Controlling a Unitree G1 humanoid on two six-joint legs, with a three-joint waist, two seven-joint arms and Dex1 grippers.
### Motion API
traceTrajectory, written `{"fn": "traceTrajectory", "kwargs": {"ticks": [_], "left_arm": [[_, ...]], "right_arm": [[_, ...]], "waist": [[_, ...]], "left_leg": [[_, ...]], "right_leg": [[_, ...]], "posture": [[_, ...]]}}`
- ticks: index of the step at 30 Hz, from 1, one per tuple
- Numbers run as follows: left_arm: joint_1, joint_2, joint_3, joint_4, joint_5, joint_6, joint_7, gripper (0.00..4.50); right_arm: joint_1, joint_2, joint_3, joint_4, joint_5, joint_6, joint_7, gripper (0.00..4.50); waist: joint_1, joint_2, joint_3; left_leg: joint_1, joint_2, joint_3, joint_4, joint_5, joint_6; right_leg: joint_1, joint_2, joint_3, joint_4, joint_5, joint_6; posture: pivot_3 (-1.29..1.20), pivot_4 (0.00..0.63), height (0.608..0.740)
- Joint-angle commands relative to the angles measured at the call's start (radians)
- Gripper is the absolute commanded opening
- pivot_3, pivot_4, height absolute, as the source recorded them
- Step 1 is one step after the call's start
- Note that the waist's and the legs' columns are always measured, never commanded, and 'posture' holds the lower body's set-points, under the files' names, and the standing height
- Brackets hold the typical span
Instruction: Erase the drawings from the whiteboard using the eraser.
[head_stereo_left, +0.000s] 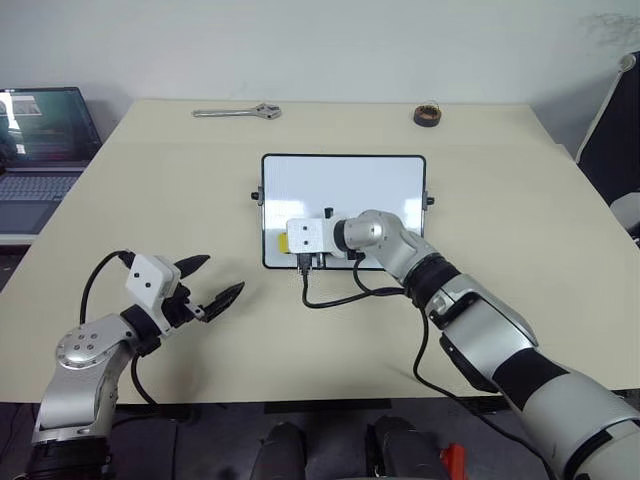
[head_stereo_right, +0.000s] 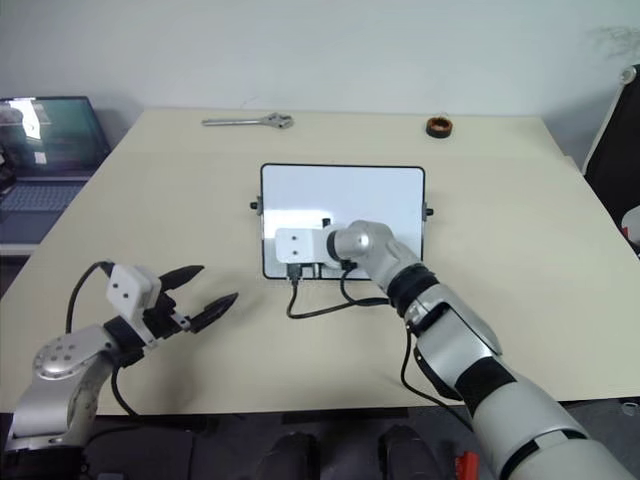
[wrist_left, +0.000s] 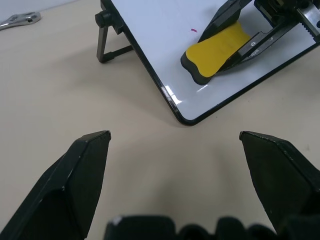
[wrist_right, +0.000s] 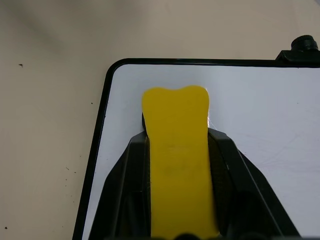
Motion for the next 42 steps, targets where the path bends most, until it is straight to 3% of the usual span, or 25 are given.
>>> {"fn": "traceTrajectory", "kwargs": {"ticks": [1,4,10,14,18,22,33,39,42], "left_arm": [[-0.002,0.001,0.004,-0.055,-0.007,0.013,0.012,4.50],[-0.005,0.001,0.004,-0.052,-0.008,0.017,0.008,4.50],[-0.021,0.005,0.004,-0.025,-0.006,0.010,-0.005,4.50],[-0.029,0.003,-0.002,-0.020,-0.004,0.009,-0.006,4.50],[-0.035,0.004,-0.008,-0.021,-0.004,0.013,-0.007,4.50],[-0.040,0.005,-0.010,-0.017,-0.004,0.012,-0.011,4.50],[-0.048,0.003,-0.015,-0.002,-0.005,0.004,-0.012,4.50],[-0.057,0.002,-0.018,0.036,-0.002,-0.021,-0.030,4.50],[-0.063,0.001,-0.020,0.053,-0.001,-0.035,-0.040,4.50]], "right_arm": [[-0.057,-0.022,-0.067,0.069,-0.025,0.021,-0.234,1.14],[-0.082,-0.028,-0.102,0.093,-0.002,0.015,-0.285,1.14],[0.030,-0.075,-0.001,0.049,-0.063,-0.044,-0.026,1.14],[0.066,-0.149,0.082,-0.006,-0.147,-0.101,0.025,1.14],[0.036,-0.160,0.069,-0.004,-0.169,-0.086,-0.099,1.14],[-0.029,-0.137,-0.015,0.024,-0.128,-0.073,-0.312,1.14],[0.132,-0.256,0.108,-0.101,-0.179,-0.213,0.034,1.14],[0.138,-0.287,0.082,-0.147,-0.181,-0.167,-0.020,1.14],[0.132,-0.286,0.040,-0.156,-0.180,-0.122,-0.128,1.14]], "waist": [[0.000,0.000,0.000],[0.005,0.000,0.000],[-0.001,0.000,-0.001],[0.001,0.000,-0.001],[0.006,0.001,0.000],[0.007,0.001,0.000],[0.004,0.001,-0.001],[0.005,0.001,0.000],[0.007,0.001,0.000]], "left_leg": [[0.000,0.000,0.000,0.000,0.000,0.000],[0.000,-0.001,-0.001,0.000,0.002,0.000],[0.001,-0.002,0.001,-0.001,0.002,0.000],[0.003,-0.002,0.000,0.000,0.002,0.000],[0.016,-0.002,-0.001,0.000,0.002,0.000],[0.015,-0.002,-0.001,0.000,0.004,0.002],[0.014,-0.001,0.000,-0.002,0.002,0.001],[0.014,-0.002,-0.001,-0.001,0.003,0.002],[0.014,-0.002,-0.001,-0.001,0.003,0.002]], "right_leg": [[0.000,0.000,0.000,0.001,0.000,0.000],[-0.001,0.000,0.000,0.004,0.000,0.000],[0.000,0.000,0.000,0.002,0.000,0.000],[0.002,0.000,0.000,0.002,0.000,0.000],[0.015,0.000,-0.001,0.000,0.000,0.000],[0.014,0.000,0.000,-0.001,0.000,0.000],[0.013,0.000,0.000,-0.003,0.000,0.000],[0.014,0.000,0.000,-0.003,0.000,0.000],[0.014,0.000,0.000,-0.003,0.000,0.000]], "posture": [[0.00,0.150,0.740],[0.00,0.150,0.740],[0.00,0.150,0.740],[0.00,0.150,0.740],[0.00,0.150,0.740],[0.00,0.150,0.740],[0.00,0.150,0.740],[0.00,0.150,0.740],[0.00,0.150,0.740]]}}
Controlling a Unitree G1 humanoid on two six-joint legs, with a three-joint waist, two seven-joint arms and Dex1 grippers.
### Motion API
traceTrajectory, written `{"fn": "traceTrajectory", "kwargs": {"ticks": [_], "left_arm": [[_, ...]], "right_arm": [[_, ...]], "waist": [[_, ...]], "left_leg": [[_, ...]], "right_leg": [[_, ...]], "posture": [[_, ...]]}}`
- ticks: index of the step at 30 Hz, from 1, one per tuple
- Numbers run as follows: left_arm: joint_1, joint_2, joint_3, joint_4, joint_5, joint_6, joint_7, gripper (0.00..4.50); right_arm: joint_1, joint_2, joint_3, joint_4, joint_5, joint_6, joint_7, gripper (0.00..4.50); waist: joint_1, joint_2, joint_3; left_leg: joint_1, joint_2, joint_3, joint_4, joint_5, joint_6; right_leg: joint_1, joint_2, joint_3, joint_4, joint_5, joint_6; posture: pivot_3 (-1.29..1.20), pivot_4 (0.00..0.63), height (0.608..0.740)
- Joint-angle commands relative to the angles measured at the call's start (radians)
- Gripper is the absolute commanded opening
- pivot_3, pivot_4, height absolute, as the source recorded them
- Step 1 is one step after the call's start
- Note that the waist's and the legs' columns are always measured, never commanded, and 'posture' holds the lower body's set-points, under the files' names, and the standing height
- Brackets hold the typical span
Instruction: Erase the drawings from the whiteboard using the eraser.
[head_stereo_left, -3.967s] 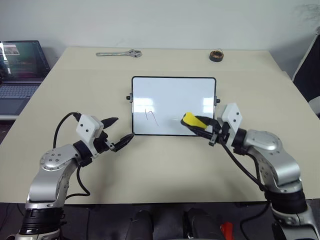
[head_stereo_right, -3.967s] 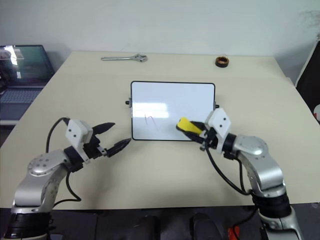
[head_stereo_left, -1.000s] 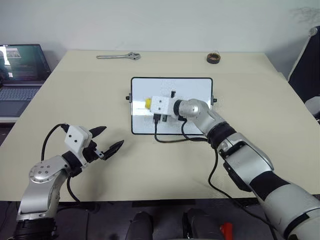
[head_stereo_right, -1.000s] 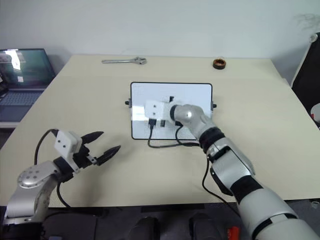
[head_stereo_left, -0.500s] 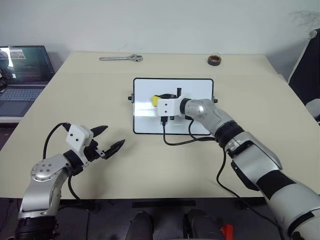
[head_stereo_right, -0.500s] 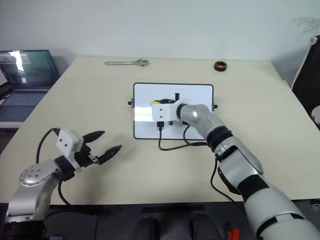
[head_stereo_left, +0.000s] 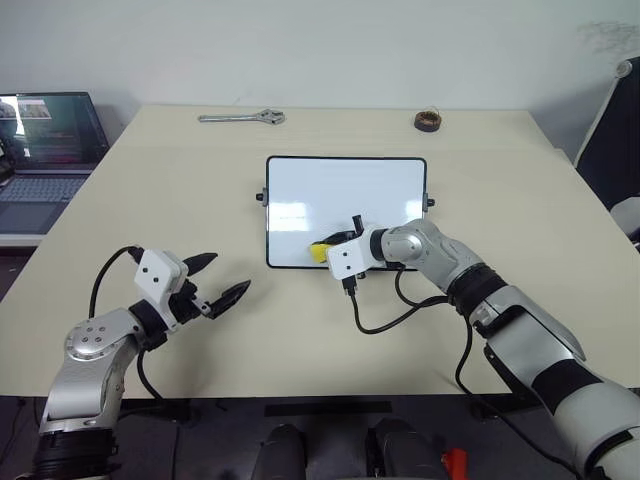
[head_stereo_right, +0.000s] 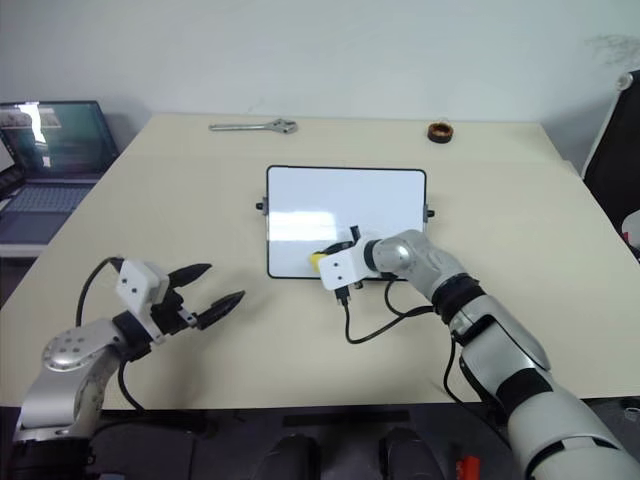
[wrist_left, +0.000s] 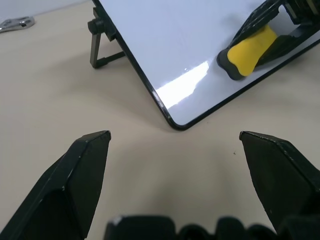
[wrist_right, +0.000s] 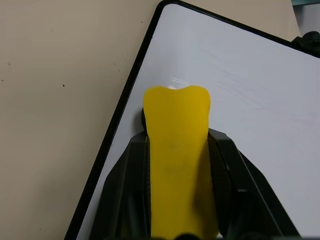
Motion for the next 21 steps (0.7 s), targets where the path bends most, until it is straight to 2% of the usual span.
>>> {"fn": "traceTrajectory", "kwargs": {"ticks": [1,7,9,13,16,19,21], "left_arm": [[-0.023,0.002,0.007,0.002,-0.002,-0.033,-0.014,4.50],[-0.043,-0.002,-0.006,-0.038,-0.003,-0.003,-0.002,4.50],[-0.053,-0.005,-0.014,-0.058,-0.006,0.013,0.007,4.50],[-0.085,-0.008,-0.034,-0.109,-0.015,0.053,0.023,4.50],[-0.104,-0.009,-0.041,-0.140,-0.029,0.080,0.025,4.50],[-0.173,0.001,-0.092,-0.212,-0.091,0.177,-0.017,4.50],[-0.218,0.011,-0.128,-0.239,-0.111,0.221,-0.051,4.50]], "right_arm": [[-0.001,-0.046,-0.066,0.038,-0.043,0.121,-0.131,1.14],[0.003,-0.090,-0.141,0.040,-0.008,0.167,-0.167,1.14],[0.024,-0.102,-0.158,0.014,0.012,0.175,-0.135,1.14],[0.119,-0.086,-0.260,-0.153,0.155,0.271,-0.046,1.14],[0.185,-0.054,-0.340,-0.316,0.250,0.389,-0.033,1.14],[0.334,0.030,-0.533,-0.734,0.446,0.714,-0.098,1.14],[0.425,0.056,-0.604,-0.956,0.483,0.895,-0.142,1.14]], "waist": [[0.000,0.000,0.000],[0.010,0.000,0.000],[0.011,0.000,0.000],[0.016,-0.001,0.000],[0.014,0.000,0.000],[0.018,0.000,0.001],[0.021,0.001,0.001]], "left_leg": [[0.000,0.000,0.000,0.000,0.000,0.000],[0.000,0.000,0.000,0.000,0.000,0.000],[0.000,0.000,0.000,0.000,0.000,0.000],[-0.001,0.000,0.000,0.000,0.000,0.000],[-0.003,0.000,0.000,0.000,0.000,0.000],[-0.006,0.001,-0.001,-0.001,0.000,0.000],[-0.017,0.001,-0.006,0.000,0.000,-0.001]], "right_leg": [[0.000,0.000,0.000,0.000,0.000,0.000],[0.000,0.000,0.000,0.000,0.000,0.000],[0.000,0.000,0.000,0.000,0.000,0.000],[0.000,0.000,0.000,-0.001,0.000,0.000],[-0.001,0.000,0.000,-0.001,0.000,0.000],[-0.004,0.000,-0.001,-0.001,0.000,0.000],[-0.012,0.000,-0.005,0.000,0.000,0.000]], "posture": [[0.00,0.150,0.740],[0.00,0.150,0.740],[0.00,0.150,0.740],[0.00,0.150,0.740],[0.00,0.150,0.740],[0.00,0.150,0.740],[0.00,0.150,0.740]]}}
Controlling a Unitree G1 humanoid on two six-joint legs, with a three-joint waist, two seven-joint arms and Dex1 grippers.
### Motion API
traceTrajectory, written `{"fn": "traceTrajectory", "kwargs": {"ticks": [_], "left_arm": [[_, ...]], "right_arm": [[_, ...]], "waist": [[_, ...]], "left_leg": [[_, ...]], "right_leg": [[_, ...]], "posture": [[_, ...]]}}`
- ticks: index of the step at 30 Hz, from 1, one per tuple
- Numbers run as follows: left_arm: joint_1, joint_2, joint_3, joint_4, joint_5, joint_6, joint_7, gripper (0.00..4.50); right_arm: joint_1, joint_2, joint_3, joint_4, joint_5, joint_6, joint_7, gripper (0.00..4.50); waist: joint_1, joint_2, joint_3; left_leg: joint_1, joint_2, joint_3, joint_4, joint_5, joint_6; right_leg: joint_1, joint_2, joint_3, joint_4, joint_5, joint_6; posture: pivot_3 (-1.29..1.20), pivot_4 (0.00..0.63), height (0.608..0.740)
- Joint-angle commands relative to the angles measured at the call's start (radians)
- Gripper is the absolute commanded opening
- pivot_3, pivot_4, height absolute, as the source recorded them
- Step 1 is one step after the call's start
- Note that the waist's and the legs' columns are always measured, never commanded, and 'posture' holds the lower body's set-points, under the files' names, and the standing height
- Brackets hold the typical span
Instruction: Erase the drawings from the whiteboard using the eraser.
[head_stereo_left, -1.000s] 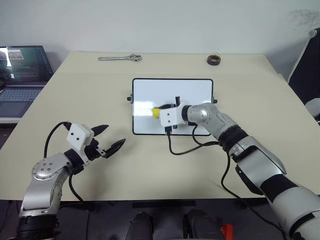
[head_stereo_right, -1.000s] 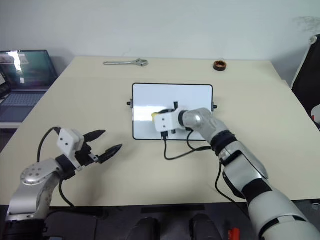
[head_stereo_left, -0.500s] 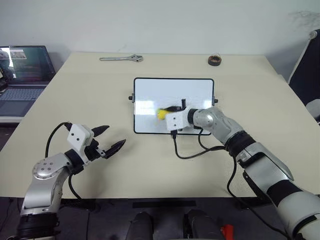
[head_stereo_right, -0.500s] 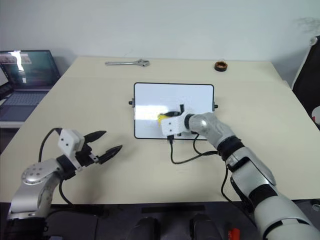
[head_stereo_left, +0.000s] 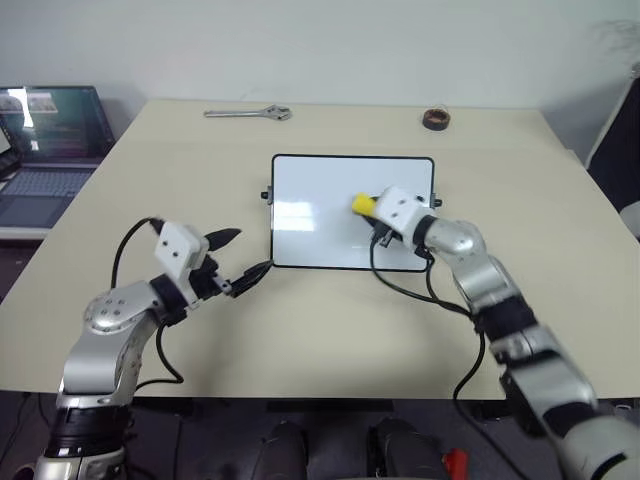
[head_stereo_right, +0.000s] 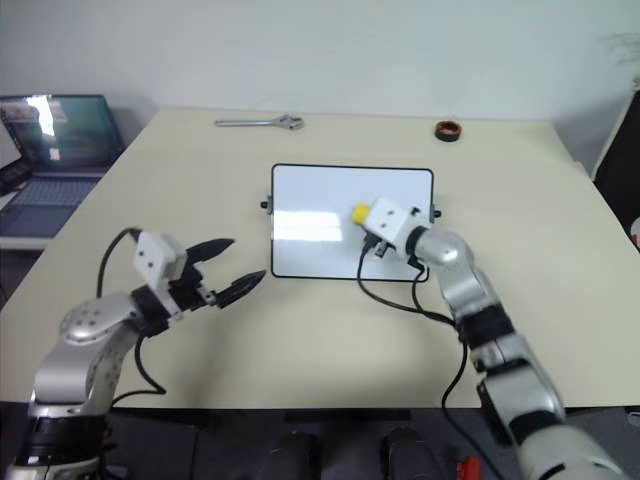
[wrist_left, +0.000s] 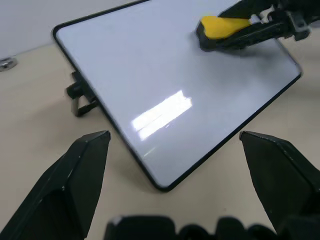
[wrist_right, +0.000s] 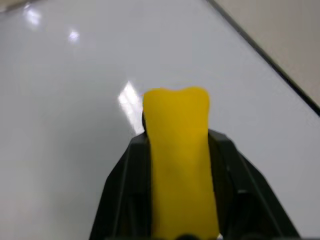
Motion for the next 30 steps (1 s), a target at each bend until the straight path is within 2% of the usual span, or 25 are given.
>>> {"fn": "traceTrajectory", "kwargs": {"ticks": [1,3,6,10,12,15,20,28,30], "left_arm": [[-0.083,0.026,-0.061,-0.085,-0.051,0.073,-0.063,4.50],[-0.147,0.032,-0.143,-0.073,-0.007,0.074,-0.103,4.50],[-0.270,-0.020,-0.240,-0.017,0.031,0.065,-0.128,4.50],[-0.414,-0.108,-0.341,0.096,0.062,0.029,-0.199,4.50],[-0.470,-0.140,-0.384,0.159,0.083,0.012,-0.246,4.50],[-0.538,-0.191,-0.434,0.251,0.118,-0.028,-0.297,4.50],[-0.622,-0.274,-0.483,0.383,0.167,-0.108,-0.360,4.50],[-0.613,-0.323,-0.497,0.390,0.213,-0.143,-0.365,4.50],[-0.603,-0.323,-0.503,0.372,0.215,-0.133,-0.371,4.50]], "right_arm": [[0.098,0.019,-0.139,-0.403,0.082,0.309,-0.077,1.14],[0.171,0.025,-0.203,-0.568,0.124,0.479,-0.101,1.14],[0.264,0.019,-0.289,-0.744,0.177,0.653,-0.123,1.14],[0.386,-0.026,-0.323,-0.823,0.154,0.786,-0.173,1.14],[0.415,-0.034,-0.325,-0.795,0.142,0.798,-0.206,1.14],[0.406,0.012,-0.377,-0.733,0.151,0.810,-0.274,1.14],[0.353,0.023,-0.421,-0.544,0.153,0.725,-0.338,1.14],[0.231,-0.003,-0.458,-0.263,0.178,0.593,-0.387,1.14],[0.209,-0.009,-0.465,-0.216,0.186,0.565,-0.397,1.87]], "waist": [[0.003,0.000,0.000],[0.005,0.001,0.000],[0.004,0.001,0.000],[0.001,0.001,0.000],[-0.008,0.001,0.000],[-0.022,0.001,0.001],[-0.027,0.001,0.001],[-0.027,0.002,0.001],[-0.027,0.002,0.001]], "left_leg": [[-0.006,0.000,-0.001,0.000,0.000,0.000],[-0.008,-0.001,-0.001,0.000,0.000,0.000],[-0.007,-0.003,-0.001,0.000,0.000,0.000],[-0.007,-0.006,0.001,0.000,0.000,0.000],[-0.005,-0.007,0.004,0.000,0.000,0.000],[-0.003,-0.005,0.008,-0.001,0.000,0.000],[-0.003,-0.006,0.009,-0.001,0.000,0.000],[-0.003,-0.006,0.011,-0.001,0.000,0.000],[-0.003,-0.006,0.011,-0.001,0.000,0.000]], "right_leg": [[-0.005,0.000,0.000,0.000,0.000,0.000],[-0.006,0.000,-0.001,-0.001,0.000,0.000],[-0.006,0.000,-0.001,-0.002,-0.001,0.001],[-0.005,0.002,-0.001,-0.002,-0.001,0.002],[-0.005,0.004,0.001,-0.002,-0.001,0.002],[-0.005,0.005,0.004,-0.001,-0.001,0.002],[-0.006,0.006,0.006,-0.001,-0.002,0.003],[-0.006,0.006,0.009,-0.001,-0.002,0.002],[-0.006,0.006,0.009,-0.001,-0.002,0.002]], "posture": [[0.00,0.150,0.740],[0.00,0.150,0.740],[0.00,0.150,0.740],[0.00,0.150,0.740],[0.00,0.150,0.740],[0.00,0.150,0.740],[0.00,0.150,0.740],[0.00,0.150,0.740],[0.00,0.150,0.740]]}}
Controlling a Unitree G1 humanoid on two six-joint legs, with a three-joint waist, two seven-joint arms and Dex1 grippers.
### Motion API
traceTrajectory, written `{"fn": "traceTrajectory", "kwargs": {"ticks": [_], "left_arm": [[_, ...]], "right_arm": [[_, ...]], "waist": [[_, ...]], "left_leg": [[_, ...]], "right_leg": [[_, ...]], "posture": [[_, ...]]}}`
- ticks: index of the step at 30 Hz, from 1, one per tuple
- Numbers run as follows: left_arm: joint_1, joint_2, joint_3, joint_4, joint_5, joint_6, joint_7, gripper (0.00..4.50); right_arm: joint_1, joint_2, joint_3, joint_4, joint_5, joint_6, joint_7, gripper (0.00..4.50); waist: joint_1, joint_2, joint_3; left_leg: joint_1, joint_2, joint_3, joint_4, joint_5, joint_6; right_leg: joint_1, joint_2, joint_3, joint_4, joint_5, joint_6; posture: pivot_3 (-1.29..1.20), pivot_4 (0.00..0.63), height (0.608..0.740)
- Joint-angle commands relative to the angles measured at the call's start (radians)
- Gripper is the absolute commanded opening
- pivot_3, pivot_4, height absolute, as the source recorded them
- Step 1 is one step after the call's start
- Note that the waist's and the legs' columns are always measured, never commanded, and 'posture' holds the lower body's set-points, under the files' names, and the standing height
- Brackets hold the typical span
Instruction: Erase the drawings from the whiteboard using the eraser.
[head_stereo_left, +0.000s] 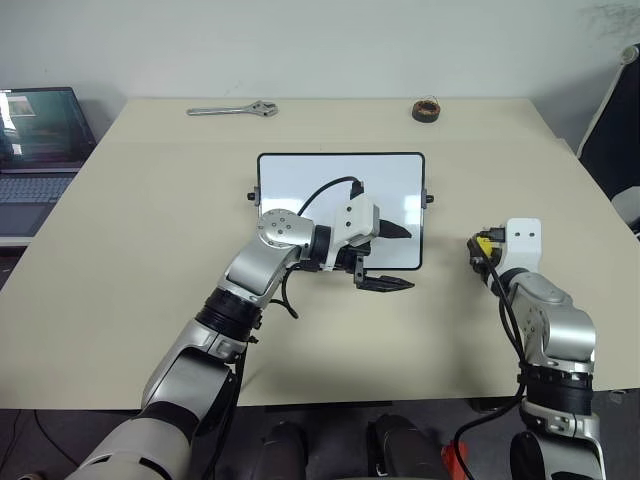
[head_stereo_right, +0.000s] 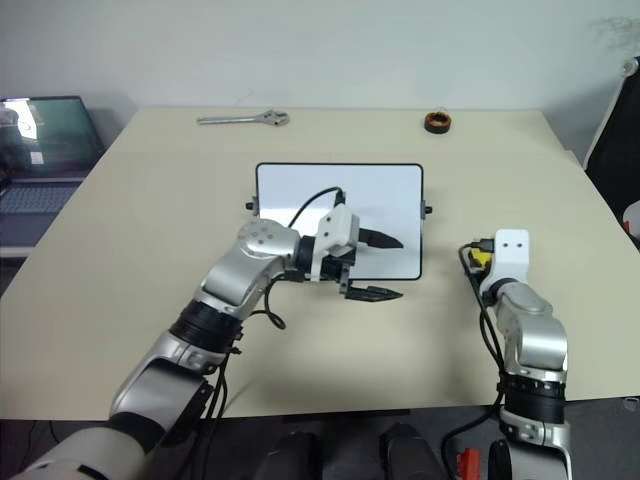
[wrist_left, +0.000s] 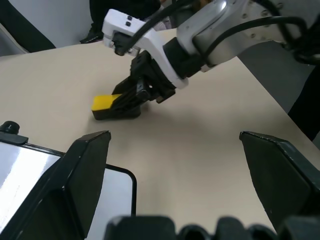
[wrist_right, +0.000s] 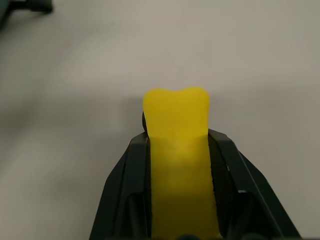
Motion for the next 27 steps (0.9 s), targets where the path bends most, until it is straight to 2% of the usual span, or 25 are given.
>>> {"fn": "traceTrajectory", "kwargs": {"ticks": [1,8,11,16,21,24,27], "left_arm": [[0.006,-0.005,-0.004,-0.049,0.005,-0.001,-0.010,4.50],[0.028,-0.005,0.007,-0.071,0.016,0.017,0.017,4.50],[0.051,0.003,0.037,-0.096,0.011,0.031,0.054,4.50],[0.119,0.046,0.136,-0.142,-0.020,0.085,0.147,4.50],[0.378,0.134,0.334,-0.310,-0.062,0.160,0.302,4.50],[0.502,0.063,0.501,-0.435,-0.090,0.217,0.543,4.50],[0.650,-0.018,0.612,-0.562,-0.064,0.213,0.732,4.50]], "right_arm": [[-0.042,-0.020,-0.031,0.051,0.022,-0.062,-0.023,2.11],[-0.066,-0.056,-0.054,0.113,0.067,-0.121,-0.017,4.49],[-0.074,-0.065,-0.063,0.082,0.088,-0.146,-0.013,4.49],[-0.021,-0.080,-0.055,-0.097,0.170,-0.172,0.066,4.49],[0.136,-0.067,-0.001,-0.304,0.210,-0.163,0.099,4.49],[0.266,-0.074,0.028,-0.332,0.137,-0.389,0.111,4.49],[0.382,-0.012,0.029,-0.364,0.188,-0.477,0.129,4.49]], "waist": [[0.000,0.000,0.000],[0.001,0.000,0.000],[-0.001,0.001,0.000],[-0.002,0.002,0.001],[-0.006,0.003,0.000],[0.007,0.003,0.001],[0.020,0.001,0.000]], "left_leg": [[0.000,0.000,0.000,0.000,0.000,0.000],[0.000,0.000,0.000,0.000,0.000,0.000],[0.000,0.000,0.000,0.000,0.000,0.000],[0.000,0.001,0.000,0.000,0.000,0.000],[0.001,0.004,0.000,0.000,-0.001,0.001],[-0.001,0.005,-0.002,0.000,-0.001,0.001],[0.000,0.003,-0.001,0.002,-0.001,0.001]], "right_leg": [[0.000,0.000,0.000,0.000,0.000,0.000],[0.000,0.000,0.000,0.000,0.000,0.000],[0.000,0.000,0.000,0.001,0.000,0.000],[0.000,0.000,0.001,0.001,0.000,0.000],[0.000,-0.002,0.001,0.000,-0.001,0.001],[0.000,-0.004,0.000,0.000,-0.001,0.001],[0.002,-0.006,0.000,0.000,-0.001,0.003]], "posture": [[0.00,0.150,0.740],[0.00,0.150,0.740],[0.00,0.150,0.740],[0.00,0.150,0.740],[0.00,0.150,0.740],[0.00,0.150,0.740],[0.00,0.150,0.740]]}}
